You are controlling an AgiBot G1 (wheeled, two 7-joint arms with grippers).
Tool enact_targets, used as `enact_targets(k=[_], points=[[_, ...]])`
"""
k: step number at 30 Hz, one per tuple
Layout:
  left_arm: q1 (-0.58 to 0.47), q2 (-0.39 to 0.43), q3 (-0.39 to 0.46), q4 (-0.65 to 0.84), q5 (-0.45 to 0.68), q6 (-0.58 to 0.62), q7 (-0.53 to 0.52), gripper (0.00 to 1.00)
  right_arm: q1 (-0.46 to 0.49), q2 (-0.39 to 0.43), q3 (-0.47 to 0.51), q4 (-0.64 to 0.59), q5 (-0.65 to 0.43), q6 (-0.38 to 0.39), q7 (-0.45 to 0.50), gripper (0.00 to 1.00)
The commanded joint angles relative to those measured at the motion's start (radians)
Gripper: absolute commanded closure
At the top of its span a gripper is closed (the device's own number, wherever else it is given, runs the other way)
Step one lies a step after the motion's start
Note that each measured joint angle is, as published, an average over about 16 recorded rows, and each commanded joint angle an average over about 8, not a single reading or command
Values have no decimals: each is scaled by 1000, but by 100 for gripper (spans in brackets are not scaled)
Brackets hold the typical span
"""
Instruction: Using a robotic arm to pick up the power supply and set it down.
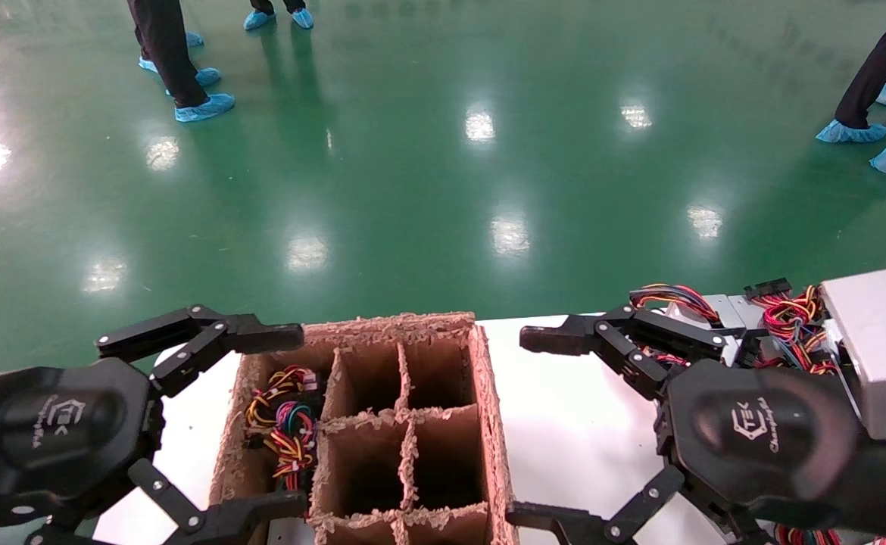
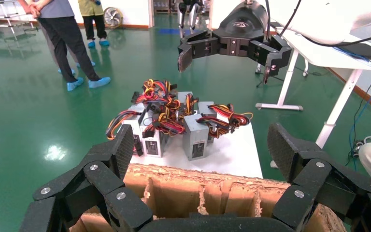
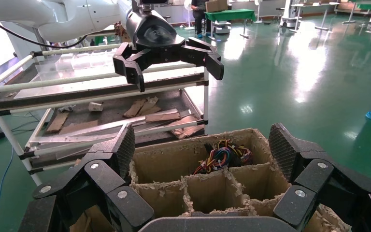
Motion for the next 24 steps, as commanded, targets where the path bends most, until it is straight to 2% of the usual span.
enact_targets(k=[1,2,3,10,11,24], points=[[0,0,0,0,0,0,0,0,0,0,0,0,0,0,0,0],[0,0,0,0,0,0,0,0,0,0,0,0,0,0,0,0],[0,0,0,0,0,0,0,7,0,0,0,0,0,0,0,0],[0,0,0,0,0,0,0,94,0,0,-1,-2,0,-1,-1,0],[0,0,0,0,0,0,0,100,0,1,-1,-4,-1,-1,-2,0],[0,0,0,0,0,0,0,100,7,-22,-32,-20,-42,-25,-17,0]])
